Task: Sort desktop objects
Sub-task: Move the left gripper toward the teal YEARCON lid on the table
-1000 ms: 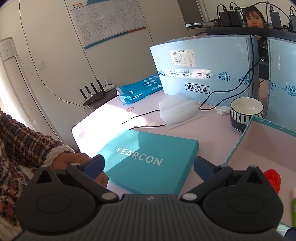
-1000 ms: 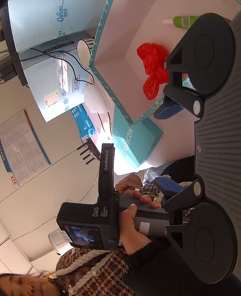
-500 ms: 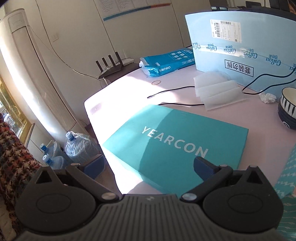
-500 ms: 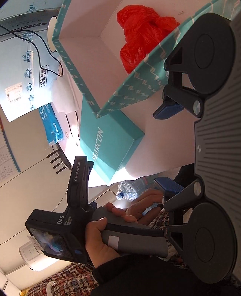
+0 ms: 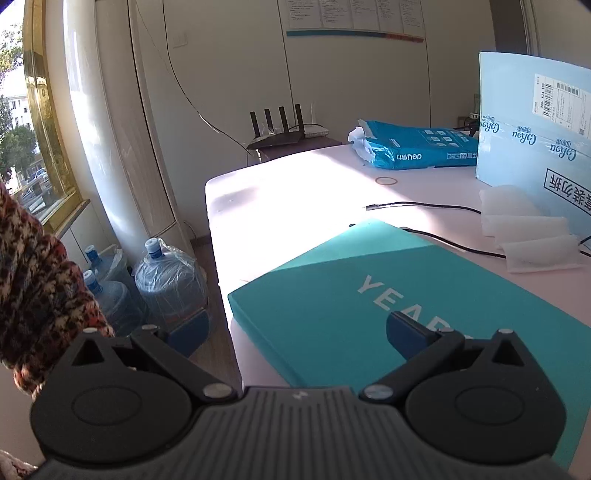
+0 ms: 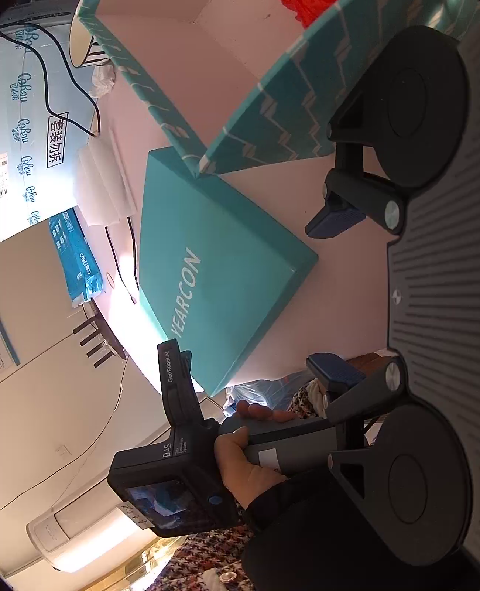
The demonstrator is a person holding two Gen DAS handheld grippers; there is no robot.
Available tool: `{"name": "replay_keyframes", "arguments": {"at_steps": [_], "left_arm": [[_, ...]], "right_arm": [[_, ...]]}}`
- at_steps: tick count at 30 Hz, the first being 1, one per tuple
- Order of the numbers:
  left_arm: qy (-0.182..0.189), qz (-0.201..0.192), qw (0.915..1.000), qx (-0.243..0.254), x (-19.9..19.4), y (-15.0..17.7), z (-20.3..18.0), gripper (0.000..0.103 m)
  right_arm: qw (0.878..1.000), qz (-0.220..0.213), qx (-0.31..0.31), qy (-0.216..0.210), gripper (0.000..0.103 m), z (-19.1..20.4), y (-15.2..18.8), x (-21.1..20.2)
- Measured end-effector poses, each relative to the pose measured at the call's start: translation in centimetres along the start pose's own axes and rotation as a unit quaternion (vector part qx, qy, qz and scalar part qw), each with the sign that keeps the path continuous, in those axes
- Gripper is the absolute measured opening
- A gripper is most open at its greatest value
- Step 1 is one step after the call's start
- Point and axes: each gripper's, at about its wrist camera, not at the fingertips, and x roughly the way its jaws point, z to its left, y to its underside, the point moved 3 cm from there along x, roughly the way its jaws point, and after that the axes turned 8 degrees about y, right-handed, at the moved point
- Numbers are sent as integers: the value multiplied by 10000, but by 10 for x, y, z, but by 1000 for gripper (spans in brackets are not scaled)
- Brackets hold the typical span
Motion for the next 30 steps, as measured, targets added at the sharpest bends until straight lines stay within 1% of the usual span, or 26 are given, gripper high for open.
{"name": "replay_keyframes", "arguments": {"at_steps": [2,5,7,9,12,15,16,17,18,21,24,25,26,27,28,30], "left_arm": [[69,-116,9998,157,12,-10,0,103],[172,-59,9985,519,35,-26,2,103],[237,10,9971,718,46,-30,5,103],[334,88,9954,893,57,-33,10,103],[503,240,9933,1010,71,-36,20,103],[706,438,9923,918,84,-35,33,103],[809,516,9916,863,88,-34,36,103],[917,581,9908,810,92,-33,40,103],[1025,646,9897,758,95,-32,43,103],[1324,754,9867,558,101,-30,52,103],[1551,840,9828,547,106,-31,56,103],[1624,875,9814,530,108,-31,57,103],[1698,914,9800,493,110,-31,59,103],[1782,964,9784,416,112,-31,61,103],[1873,1022,9765,309,115,-31,65,103],[2044,1114,9724,183,116,-28,68,103]], "right_arm": [[9999,102,89,52,65,0,-3,9],[9996,206,160,116,67,2,-7,22],[9992,246,267,181,67,3,-8,31],[9980,307,512,216,67,1,-10,40],[9949,290,951,180,67,-5,-13,48],[9900,202,1358,312,70,-10,-14,56],[9890,126,1444,302,74,-10,-13,57],[9881,61,1510,289,80,-9,-14,58],[9874,9,1561,275,82,-9,-14,59],[9844,-149,1698,434,82,-9,-15,62],[9790,-242,1914,665,82,-7,-21,66],[9769,-269,1984,745,85,-6,-23,69],[9753,-286,2065,726,95,-6,-26,72],[9743,-304,2129,669,100,-6,-28,75],[9735,-320,2163,669,103,-5,-29,76],[9715,-408,2229,692,103,-5,-28,78]]}}
